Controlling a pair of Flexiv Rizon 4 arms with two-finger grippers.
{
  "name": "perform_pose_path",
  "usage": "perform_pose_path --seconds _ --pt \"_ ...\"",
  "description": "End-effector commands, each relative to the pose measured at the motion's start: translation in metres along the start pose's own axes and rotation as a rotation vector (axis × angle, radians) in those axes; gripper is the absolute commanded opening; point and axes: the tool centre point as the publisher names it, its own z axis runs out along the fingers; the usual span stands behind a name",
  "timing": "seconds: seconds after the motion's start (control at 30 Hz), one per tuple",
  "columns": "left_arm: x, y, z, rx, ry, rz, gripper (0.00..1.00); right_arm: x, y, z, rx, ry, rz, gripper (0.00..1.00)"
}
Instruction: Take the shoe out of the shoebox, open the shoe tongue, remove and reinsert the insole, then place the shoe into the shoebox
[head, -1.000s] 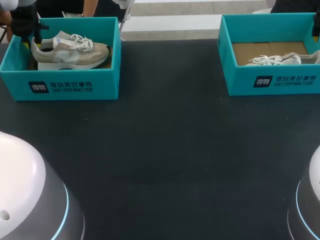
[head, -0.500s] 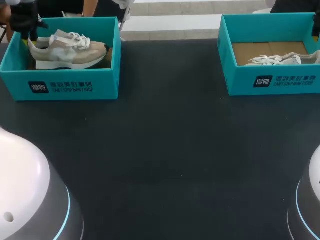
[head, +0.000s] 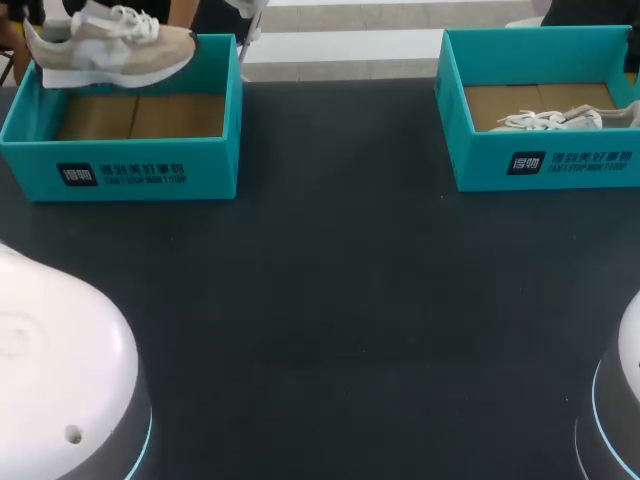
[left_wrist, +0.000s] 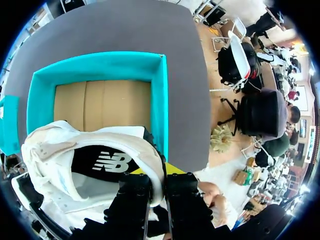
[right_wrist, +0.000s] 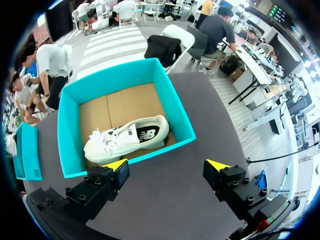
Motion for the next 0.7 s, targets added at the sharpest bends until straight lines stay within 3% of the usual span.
perform_pose_path --seconds 0.03,0.7 --pt "0.0075 -0.0218 -0.0566 -0.073 0.003 -0.012 0.0 -0.0005 -0.0001 0.0007 -0.001 0.002 0.0 1.0" --pt "0.0075 -0.0218 -0.0566 -0.073 0.003 -0.012 0.0 -0.0005 -0.0001 0.0007 -0.001 0.002 0.0 1.0"
